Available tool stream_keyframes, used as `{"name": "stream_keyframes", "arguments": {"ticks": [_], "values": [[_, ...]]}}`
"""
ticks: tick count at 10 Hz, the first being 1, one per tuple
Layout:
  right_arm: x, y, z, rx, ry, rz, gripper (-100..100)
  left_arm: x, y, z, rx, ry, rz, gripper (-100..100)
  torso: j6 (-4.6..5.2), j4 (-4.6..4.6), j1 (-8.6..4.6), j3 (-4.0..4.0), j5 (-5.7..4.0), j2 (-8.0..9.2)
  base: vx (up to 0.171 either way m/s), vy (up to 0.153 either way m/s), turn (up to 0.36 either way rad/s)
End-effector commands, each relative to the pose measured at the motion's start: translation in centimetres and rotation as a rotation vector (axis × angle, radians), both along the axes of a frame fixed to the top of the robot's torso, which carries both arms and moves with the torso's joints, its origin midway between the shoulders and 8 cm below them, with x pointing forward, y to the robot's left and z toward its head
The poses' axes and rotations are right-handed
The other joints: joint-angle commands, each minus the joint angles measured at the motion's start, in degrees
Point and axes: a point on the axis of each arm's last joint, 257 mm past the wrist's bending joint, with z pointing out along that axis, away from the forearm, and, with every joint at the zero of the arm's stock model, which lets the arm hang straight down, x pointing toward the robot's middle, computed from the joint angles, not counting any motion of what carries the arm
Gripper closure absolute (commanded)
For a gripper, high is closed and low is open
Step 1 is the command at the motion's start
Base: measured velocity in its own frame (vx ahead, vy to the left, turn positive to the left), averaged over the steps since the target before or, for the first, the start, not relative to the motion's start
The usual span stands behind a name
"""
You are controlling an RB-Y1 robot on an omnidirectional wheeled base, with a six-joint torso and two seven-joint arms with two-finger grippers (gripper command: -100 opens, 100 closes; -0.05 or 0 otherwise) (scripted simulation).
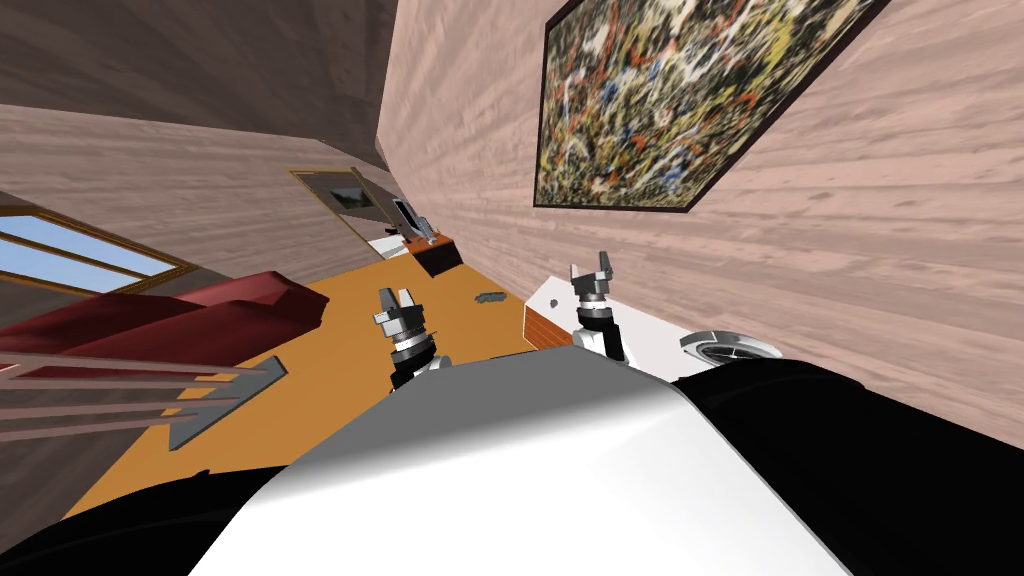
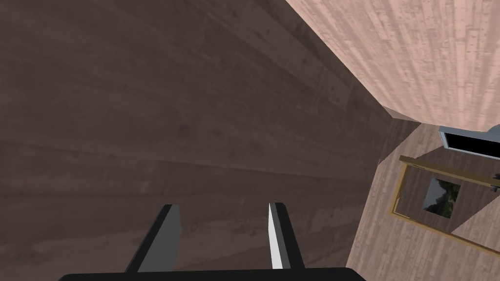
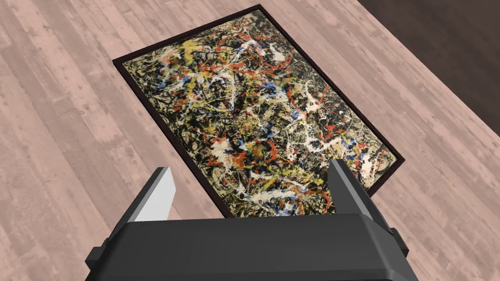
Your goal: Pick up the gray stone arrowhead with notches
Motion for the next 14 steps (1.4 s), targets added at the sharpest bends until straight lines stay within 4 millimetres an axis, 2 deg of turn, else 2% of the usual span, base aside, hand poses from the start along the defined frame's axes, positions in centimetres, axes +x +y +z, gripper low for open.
{"name": "stream_keyframes", "arguments": {"ticks": [1, 2, 3, 4, 5, 6, 8, 9, 10, 11, 12, 13, 14], "values": [[0.9, -1.2, -1.6, 0.052, 0.06, 0.026, -100, 0.0, 0.0, 0.0, 0.0, 0.0, 0.0, 0, 0.0, 0.0, 0.0, 0.0, 0.0, 0.0, 0.124, 0.097, -0.121], [1.1, -1.2, -1.9, 0.059, 0.074, 0.029, -100, 0.0, 0.0, 0.0, 0.0, 0.0, 0.0, 0, 0.0, -0.03, 0.09, -0.07, 0.01, -0.11, 0.075, 0.069, -0.057], [1.6, -2.1, -3.4, 0.101, 0.124, 0.044, -100, 0.0, 0.0, 0.0, 0.0, 0.0, 0.0, 0, -0.01, -0.01, 0.0, -0.02, 0.01, -0.02, 0.071, 0.061, -0.059], [1.7, -2.1, -3.4, 0.101, 0.125, 0.044, -100, 0.0, 0.0, 0.0, 0.0, 0.0, 0.0, 0, 0.0, 0.0, -0.02, 0.0, -0.01, 0.01, 0.064, 0.051, -0.049], [2.2, -3.2, -5.0, 0.147, 0.179, 0.055, -100, 0.0, 0.0, 0.0, 0.0, 0.0, 0.0, 0, -0.01, 0.01, -0.07, 0.02, -0.01, 0.05, 0.09, 0.049, -0.089], [2.2, -3.2, -5.0, 0.147, 0.18, 0.055, -100, 0.0, 0.0, 0.0, 0.0, 0.0, 0.0, 0, 0.01, 0.0, -0.09, 0.0, -0.02, 0.0, 0.075, 0.055, -0.04], [2.7, -5.5, -8.0, 0.23, 0.276, 0.062, -100, 0.0, 0.0, 0.0, 0.0, 0.0, 0.0, 0, -0.01, -0.01, 0.0, -0.02, 0.0, -0.03, 0.117, 0.101, -0.098], [2.9, -5.6, -8.6, 0.251, 0.298, 0.068, -100, 0.0, 0.0, 0.0, 0.0, 0.0, 0.0, 0, 0.0, -0.04, 0.15, -0.11, 0.02, -0.19, 0.122, 0.097, -0.064], [3.0, -6.8, -9.9, 0.296, 0.334, 0.068, -100, 0.0, 0.0, 0.0, 0.0, 0.0, 0.0, 0, -0.02, -0.04, 0.08, -0.1, 0.03, -0.16, 0.126, 0.08, -0.103], [3.1, -6.9, -10.6, 0.309, 0.357, 0.069, -100, 0.0, 0.0, 0.0, 0.0, 0.0, 0.0, 0, 0.0, -0.04, 0.03, -0.11, 0.01, -0.18, 0.078, 0.072, -0.038], [3.0, -8.2, -12.0, 0.361, 0.394, 0.068, -100, 0.0, 0.0, 0.0, 0.0, 0.0, 0.0, 0, -0.02, -0.02, -0.01, -0.04, 0.01, -0.04, 0.076, 0.091, -0.076], [3.2, -8.3, -12.7, 0.37, 0.419, 0.066, -100, 0.0, 0.0, 0.0, 0.0, 0.0, 0.0, 0, -0.01, -0.01, 0.04, -0.02, 0.01, -0.02, 0.07, 0.073, -0.047], [2.9, -9.7, -14.2, 0.425, 0.456, 0.06, -100, 0.0, 0.0, 0.0, 0.0, 0.0, 0.0, 0, -0.02, 0.0, -0.02, 0.0, 0.01, 0.02, 0.108, 0.084, -0.082]]}}
